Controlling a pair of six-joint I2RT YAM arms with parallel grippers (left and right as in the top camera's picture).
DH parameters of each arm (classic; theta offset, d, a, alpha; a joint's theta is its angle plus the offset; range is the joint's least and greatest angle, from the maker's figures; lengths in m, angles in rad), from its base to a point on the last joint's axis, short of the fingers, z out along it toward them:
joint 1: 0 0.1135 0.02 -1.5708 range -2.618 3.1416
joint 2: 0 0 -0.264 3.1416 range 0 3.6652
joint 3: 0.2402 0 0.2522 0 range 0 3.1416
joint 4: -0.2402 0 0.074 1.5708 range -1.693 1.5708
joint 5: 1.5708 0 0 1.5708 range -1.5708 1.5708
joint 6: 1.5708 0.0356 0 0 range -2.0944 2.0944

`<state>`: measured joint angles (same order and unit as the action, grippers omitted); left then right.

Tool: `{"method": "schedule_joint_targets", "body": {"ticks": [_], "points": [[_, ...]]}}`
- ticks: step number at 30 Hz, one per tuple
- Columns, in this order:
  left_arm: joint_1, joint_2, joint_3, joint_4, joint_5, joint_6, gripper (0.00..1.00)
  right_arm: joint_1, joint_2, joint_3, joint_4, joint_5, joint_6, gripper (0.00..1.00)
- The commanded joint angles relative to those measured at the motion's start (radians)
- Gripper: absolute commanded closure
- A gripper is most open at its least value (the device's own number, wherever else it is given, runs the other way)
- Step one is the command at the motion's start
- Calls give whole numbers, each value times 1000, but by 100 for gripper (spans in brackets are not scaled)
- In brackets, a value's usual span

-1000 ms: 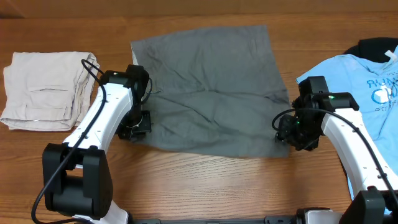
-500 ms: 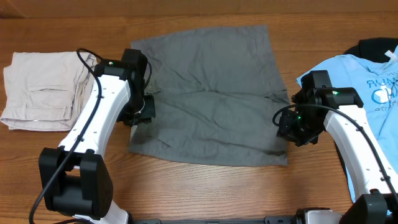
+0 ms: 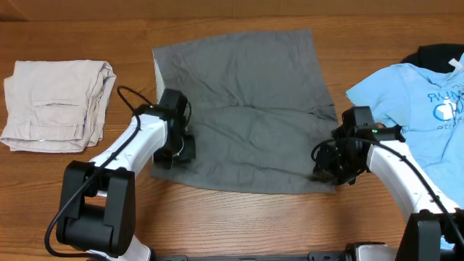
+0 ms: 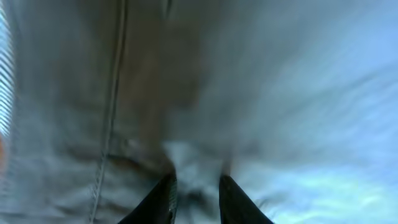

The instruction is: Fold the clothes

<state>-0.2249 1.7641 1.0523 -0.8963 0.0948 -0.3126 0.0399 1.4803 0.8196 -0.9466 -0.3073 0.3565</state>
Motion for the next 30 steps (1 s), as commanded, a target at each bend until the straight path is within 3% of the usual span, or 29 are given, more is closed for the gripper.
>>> {"method": "schedule_joint_targets", "body": {"ticks": [1,15,23,30], "points": [[2,-2,-23,-26,23,-10,71,-1,-2,-39,14,-17,42,80],[2,-2,-77,-87,22,-5,66,-1,-2,-164,24,-16,297,83],[2,-3,-70,-123,7,36,71,-2,-5,-156,-16,-17,264,88],[2,-28,142,-254,7,66,76,-2,-36,52,-109,-18,180,96]]}}
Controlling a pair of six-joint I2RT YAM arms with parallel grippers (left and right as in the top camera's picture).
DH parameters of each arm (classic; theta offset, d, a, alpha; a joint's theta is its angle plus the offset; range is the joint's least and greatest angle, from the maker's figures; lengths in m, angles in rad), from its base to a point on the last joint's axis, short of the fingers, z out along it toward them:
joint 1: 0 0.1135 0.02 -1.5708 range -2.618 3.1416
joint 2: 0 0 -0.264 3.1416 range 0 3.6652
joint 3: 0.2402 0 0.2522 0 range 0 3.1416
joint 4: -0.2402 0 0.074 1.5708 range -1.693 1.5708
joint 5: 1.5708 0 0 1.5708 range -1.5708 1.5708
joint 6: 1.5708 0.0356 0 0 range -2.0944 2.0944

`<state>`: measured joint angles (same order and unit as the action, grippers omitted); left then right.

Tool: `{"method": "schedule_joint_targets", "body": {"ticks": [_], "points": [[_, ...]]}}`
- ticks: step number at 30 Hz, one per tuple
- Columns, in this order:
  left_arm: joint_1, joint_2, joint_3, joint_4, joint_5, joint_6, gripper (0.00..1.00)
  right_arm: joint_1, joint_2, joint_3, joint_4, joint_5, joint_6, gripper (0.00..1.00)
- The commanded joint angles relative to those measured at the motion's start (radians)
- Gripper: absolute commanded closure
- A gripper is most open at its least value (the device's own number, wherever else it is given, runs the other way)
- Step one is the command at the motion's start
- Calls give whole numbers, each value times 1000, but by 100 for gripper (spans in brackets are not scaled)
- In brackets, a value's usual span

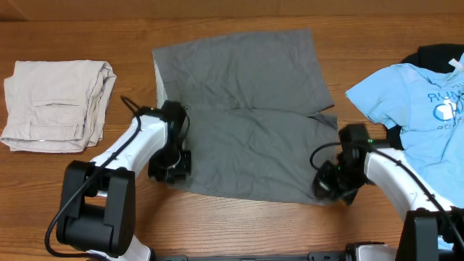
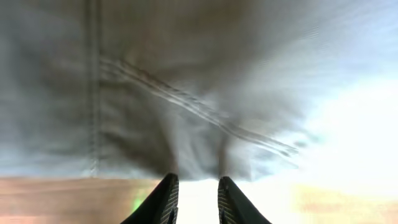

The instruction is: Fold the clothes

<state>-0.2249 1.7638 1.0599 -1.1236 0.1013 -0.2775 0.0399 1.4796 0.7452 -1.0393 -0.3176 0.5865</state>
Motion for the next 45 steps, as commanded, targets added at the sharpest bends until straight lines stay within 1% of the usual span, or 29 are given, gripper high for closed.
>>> {"method": "schedule_joint_targets", "body": {"ticks": [1,4,6,10,13,15,18,27,36,40,45], "points": [[2,-30,169,-43,0,31,75,-2,-35,159,-31,-9,-77,96],[2,-32,273,-69,2,30,75,-2,-35,248,-42,-3,-178,96],[2,-32,298,-37,3,26,75,-2,-35,271,-2,35,-191,96],[2,-24,285,56,4,-6,87,-2,-14,269,117,120,-190,96],[2,-17,252,132,4,-19,94,-2,32,269,187,126,-191,96],[2,-16,214,204,4,-19,96,-2,73,269,257,127,-200,96],[2,-16,160,294,4,-18,96,-2,128,269,360,147,-202,96],[2,-15,37,457,-19,-18,96,-2,265,269,613,280,-194,96],[2,-14,-97,598,-75,-18,96,-3,383,269,727,417,-190,96],[2,-14,-118,607,-86,-17,96,-3,414,269,795,526,-190,95],[2,-14,-135,607,-111,-14,96,-3,444,269,811,537,-186,95]]}}
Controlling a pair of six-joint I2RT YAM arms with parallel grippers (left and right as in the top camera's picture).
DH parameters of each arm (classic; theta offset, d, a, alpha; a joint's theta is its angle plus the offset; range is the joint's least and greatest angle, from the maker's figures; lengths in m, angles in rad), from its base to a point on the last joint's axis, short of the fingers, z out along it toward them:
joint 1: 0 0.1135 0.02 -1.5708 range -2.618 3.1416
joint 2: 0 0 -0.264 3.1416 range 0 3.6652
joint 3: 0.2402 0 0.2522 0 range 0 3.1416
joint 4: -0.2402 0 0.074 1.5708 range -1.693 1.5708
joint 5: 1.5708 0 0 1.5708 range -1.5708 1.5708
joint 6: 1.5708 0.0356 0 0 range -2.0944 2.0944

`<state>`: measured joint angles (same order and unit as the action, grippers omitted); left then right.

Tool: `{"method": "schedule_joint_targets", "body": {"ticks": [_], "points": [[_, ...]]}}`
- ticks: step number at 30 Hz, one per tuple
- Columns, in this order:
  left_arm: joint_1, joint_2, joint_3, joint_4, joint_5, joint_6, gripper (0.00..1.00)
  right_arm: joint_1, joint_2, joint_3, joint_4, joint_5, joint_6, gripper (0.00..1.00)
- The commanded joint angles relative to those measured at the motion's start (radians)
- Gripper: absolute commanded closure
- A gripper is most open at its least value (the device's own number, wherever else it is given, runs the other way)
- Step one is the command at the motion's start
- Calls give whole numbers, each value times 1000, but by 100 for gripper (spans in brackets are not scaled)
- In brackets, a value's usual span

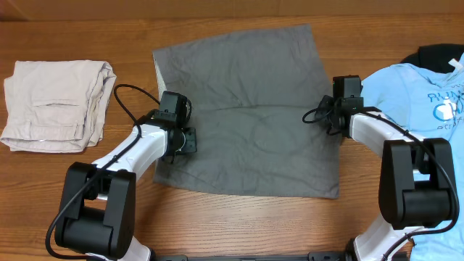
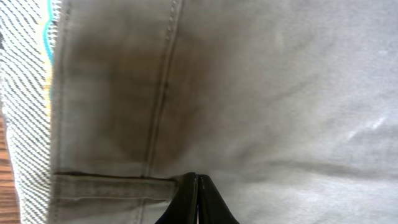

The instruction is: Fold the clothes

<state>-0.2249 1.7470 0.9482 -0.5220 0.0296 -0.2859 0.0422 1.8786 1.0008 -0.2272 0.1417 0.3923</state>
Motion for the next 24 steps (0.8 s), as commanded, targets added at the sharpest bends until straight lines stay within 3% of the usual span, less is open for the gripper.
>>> {"method": "schedule_joint_targets", "body": {"ticks": [1,7,11,13,18,24], "points": [[2,3,-27,6,-40,-6,96,-5,53,13,-2,78,18,94],[2,2,-27,-5,-40,-5,96,-5,75,14,-5,71,26,94],[3,-29,47,-97,-40,18,96,-5,16,37,-39,71,26,72],[3,-62,108,-165,-40,17,96,-5,-31,73,-82,70,26,68],[2,-209,276,-341,-32,-2,96,-5,-173,209,-329,57,26,49],[1,-391,319,-492,43,-68,93,-5,-349,271,-682,-134,81,48]]}}
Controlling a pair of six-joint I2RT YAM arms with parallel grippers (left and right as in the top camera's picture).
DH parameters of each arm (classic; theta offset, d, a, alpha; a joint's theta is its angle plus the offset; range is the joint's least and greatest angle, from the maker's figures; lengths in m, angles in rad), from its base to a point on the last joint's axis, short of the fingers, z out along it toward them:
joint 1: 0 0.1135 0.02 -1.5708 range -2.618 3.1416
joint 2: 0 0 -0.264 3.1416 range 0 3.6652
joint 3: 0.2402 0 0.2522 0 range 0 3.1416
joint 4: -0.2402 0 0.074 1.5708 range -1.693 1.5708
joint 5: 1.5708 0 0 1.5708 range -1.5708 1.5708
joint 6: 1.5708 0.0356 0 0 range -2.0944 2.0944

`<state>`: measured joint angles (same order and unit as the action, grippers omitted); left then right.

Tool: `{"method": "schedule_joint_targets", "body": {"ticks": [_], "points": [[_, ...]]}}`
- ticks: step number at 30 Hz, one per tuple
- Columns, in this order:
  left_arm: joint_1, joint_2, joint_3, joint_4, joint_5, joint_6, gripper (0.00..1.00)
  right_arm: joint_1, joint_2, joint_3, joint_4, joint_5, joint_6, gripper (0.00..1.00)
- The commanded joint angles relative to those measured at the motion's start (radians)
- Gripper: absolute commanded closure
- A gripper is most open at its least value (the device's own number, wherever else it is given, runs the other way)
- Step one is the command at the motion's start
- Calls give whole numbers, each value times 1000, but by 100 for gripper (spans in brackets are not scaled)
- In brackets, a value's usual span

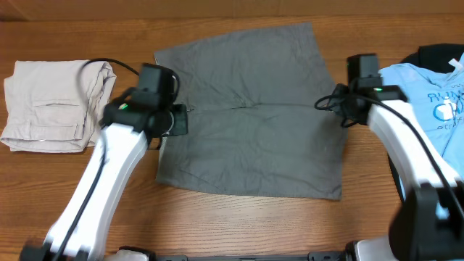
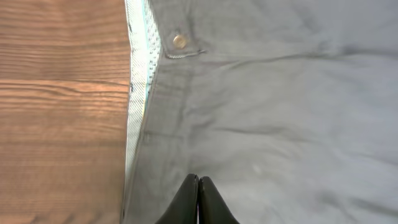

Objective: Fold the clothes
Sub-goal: 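Grasp the bottom-left and bottom-right hem corners with both grippers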

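Note:
Grey shorts (image 1: pixel 250 116) lie spread flat in the middle of the table, with a crease across the middle. My left gripper (image 1: pixel 174 122) hangs above their left edge. In the left wrist view it (image 2: pixel 199 179) is shut with nothing between its fingers, over the grey cloth (image 2: pixel 280 112). A metal button (image 2: pixel 179 42) and the striped waistband lining (image 2: pixel 138 74) show ahead of it. My right gripper (image 1: pixel 346 109) is at the shorts' right edge by the crease; its fingers are not clear from above.
Folded beige trousers (image 1: pixel 56 105) lie at the far left. A light blue T-shirt (image 1: pixel 420 98) lies at the right over a black garment (image 1: pixel 438 54). Bare wooden table (image 1: pixel 239 225) runs along the front edge.
My left gripper, shut low on the shorts' left edge, now hangs higher above that edge, still shut and holding nothing. My right arm stands a little further right and higher.
First my left gripper was open on the cloth at the lower left and my right was at the lower right corner. Then both were at the front hem. Later both were at the side edges by the crease, left shut. Now the shorts lie flat with both arms higher.

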<state>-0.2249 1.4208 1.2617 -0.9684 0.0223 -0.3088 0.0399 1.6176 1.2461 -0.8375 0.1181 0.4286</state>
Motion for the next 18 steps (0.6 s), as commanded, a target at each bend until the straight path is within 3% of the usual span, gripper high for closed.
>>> {"method": "schedule_joint_targets", "body": {"ticks": [1,10,13,15,18], "points": [[1,-91,5,-77,58,-56,92,-3,-111,26,-126,-142,56,49],[1,-155,-11,-282,58,-81,76,6,-163,-19,-459,-211,174,49],[1,-151,-53,-278,85,-81,51,6,-163,-96,-475,-211,188,49],[1,-148,-88,-261,98,-81,52,6,-163,-158,-465,-211,225,50],[1,-140,-149,-221,106,-80,63,6,-163,-264,-426,-219,264,50]]}}
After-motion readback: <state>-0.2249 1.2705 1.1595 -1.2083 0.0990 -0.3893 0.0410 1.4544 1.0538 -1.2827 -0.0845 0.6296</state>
